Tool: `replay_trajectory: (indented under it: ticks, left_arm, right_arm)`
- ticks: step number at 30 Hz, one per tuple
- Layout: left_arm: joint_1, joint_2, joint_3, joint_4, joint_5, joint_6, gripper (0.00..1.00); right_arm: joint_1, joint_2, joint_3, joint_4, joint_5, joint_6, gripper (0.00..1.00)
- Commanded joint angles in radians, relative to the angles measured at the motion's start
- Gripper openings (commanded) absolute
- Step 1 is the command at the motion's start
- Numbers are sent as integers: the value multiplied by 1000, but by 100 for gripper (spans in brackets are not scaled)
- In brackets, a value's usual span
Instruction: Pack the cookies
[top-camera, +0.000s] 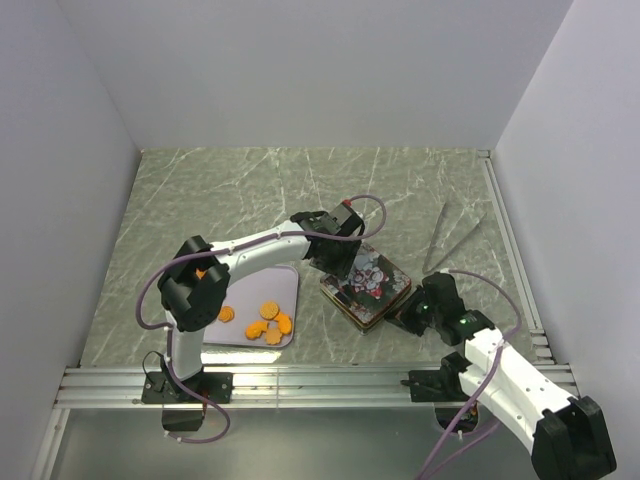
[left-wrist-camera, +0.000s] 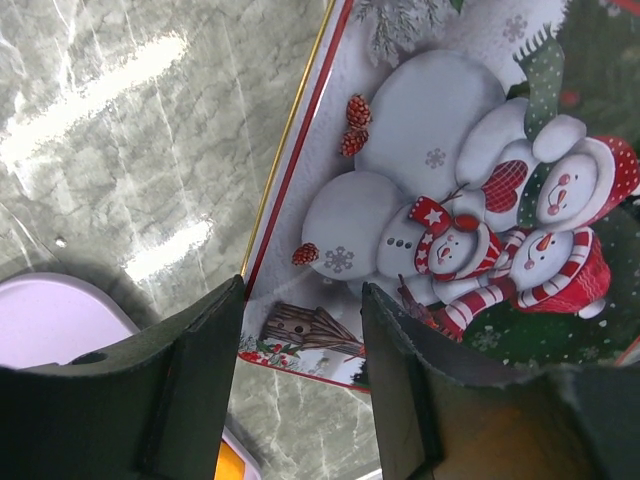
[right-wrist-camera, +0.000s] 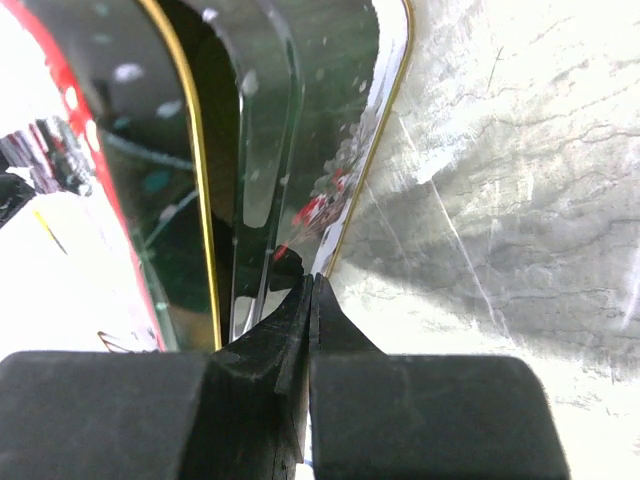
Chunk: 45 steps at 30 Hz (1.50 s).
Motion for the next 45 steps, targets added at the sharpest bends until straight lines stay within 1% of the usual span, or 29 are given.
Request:
replay_trajectory:
  ticks: [1,5,8,11,12,15,18,20,21,23,25,26,27,28,29,30,33,36,39,45]
  left_arm:
    - [-20,-41,-4,-16,66,-18,55]
    - [-33,-49,14,-25,60,-25,55]
    - [-37,-46,30,-37,56,-28,55]
    - [-36,-48,27,-34,56,-28,55]
    - [-36,-46,22,-30,56,-29,55]
    - [-36,-40,17,-22,56,-32,54]
    - [-36,-34,20,-25,56,-34,54]
    - [-36,-31,23,-28,56,-31,54]
    - [-36,-31,25,-28,28,-31,53]
    - [-36,-32,24,-26,23,-32,53]
    - [-36,-37,20,-26,19,-34,53]
    - [-36,-38,17,-25,17,-34,53]
    - [-36,-40,16,-25,16,-35,53]
    - [-36,-41,14,-23,14,-37,53]
    - [-36,-43,13,-23,13,-38,53]
    - [-36,-46,8,-22,13,-40,53]
    - [-36,-54,7,-26,8,-46,53]
    - [-36,-67,4,-30,2,-51,53]
    - [-36,-80,1,-34,-3,-55,52]
    - [-36,-97,-13,-28,-3,-64,53]
  right_arm:
    - [4,-41,50,30,37,-13,0]
    - [3,-42,37,25,28,-19,0]
    - [4,-45,56,-36,51,-35,0]
    - [4,-88,70,-114,80,-45,0]
    - [4,-117,76,-174,94,-45,0]
    - [6,-189,94,-280,137,-40,0]
    - [4,-263,126,-372,176,-29,0]
    - [4,-304,181,-418,203,-22,0]
    - [4,-353,201,-433,209,-23,0]
    - [4,-395,243,-411,201,-26,0]
    - [4,-409,255,-325,132,-32,0]
    - [4,-377,257,-293,102,-31,0]
    - [4,-352,251,-213,67,-31,0]
    - [4,-323,246,-172,-8,-28,0]
    - [4,-291,229,-132,-39,-19,0]
    - [4,-230,223,-66,-69,-16,0]
    - [7,-125,208,20,-116,-20,0]
    - [10,-39,197,56,-136,-29,0]
    - [9,4,182,13,-94,-26,0]
    - [10,-15,110,-80,-20,17,0]
